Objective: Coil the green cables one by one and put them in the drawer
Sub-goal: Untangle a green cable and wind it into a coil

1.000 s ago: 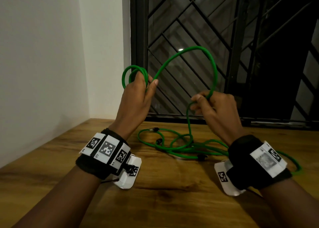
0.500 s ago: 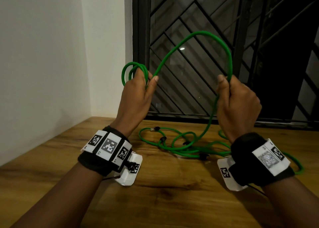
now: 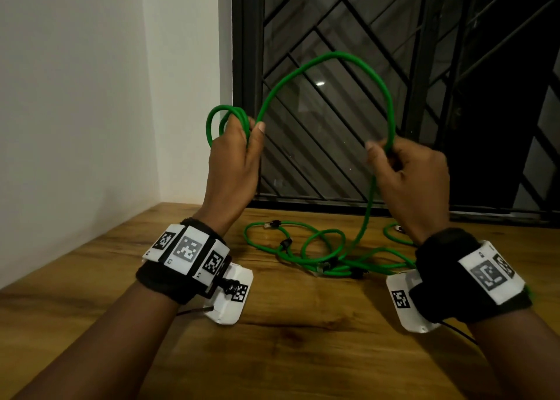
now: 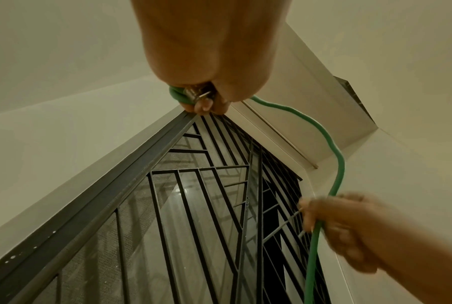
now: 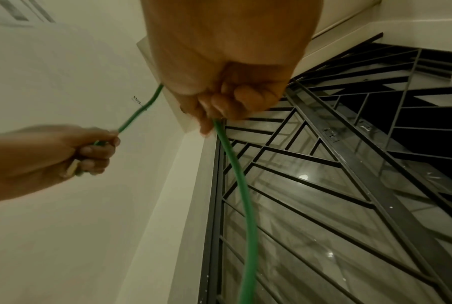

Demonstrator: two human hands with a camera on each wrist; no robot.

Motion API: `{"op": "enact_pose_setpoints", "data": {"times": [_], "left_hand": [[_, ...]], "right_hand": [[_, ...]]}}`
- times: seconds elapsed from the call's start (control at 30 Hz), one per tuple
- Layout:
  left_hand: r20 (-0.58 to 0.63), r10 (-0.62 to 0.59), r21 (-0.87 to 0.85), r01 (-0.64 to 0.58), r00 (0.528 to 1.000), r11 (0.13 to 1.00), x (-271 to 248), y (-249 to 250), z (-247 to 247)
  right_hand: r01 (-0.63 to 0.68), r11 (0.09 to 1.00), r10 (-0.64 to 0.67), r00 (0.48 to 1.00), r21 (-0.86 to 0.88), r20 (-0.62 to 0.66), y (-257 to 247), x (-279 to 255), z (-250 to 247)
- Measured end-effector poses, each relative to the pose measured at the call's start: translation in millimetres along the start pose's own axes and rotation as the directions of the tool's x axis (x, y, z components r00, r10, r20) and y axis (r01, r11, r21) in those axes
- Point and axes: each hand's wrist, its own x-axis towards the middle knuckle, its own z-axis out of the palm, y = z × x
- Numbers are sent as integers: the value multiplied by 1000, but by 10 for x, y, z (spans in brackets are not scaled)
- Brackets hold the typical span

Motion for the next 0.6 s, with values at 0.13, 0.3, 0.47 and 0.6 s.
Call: {"op": "enact_pose_setpoints", "data": {"times": [0.13,0.3,0.47,0.6], "left_hand": [[-117,-75,-70,67,990,995,30,11,-40],[-152,-127,-92,114,980,989,33,-17,-58],[-94,-113,-45,109,989,993,10,-37,-5],[-54,-126,-41,124,991,991,10,-57,-7]], "right_hand": [[-68,916,246,874,-395,419,155,-88,69],[-171,856,506,470,-488,723,457,-144,175],[-218,880,473,496,-423,728,462,-142,192],[-239,919,370,796,-313,478,306,-102,108]]}}
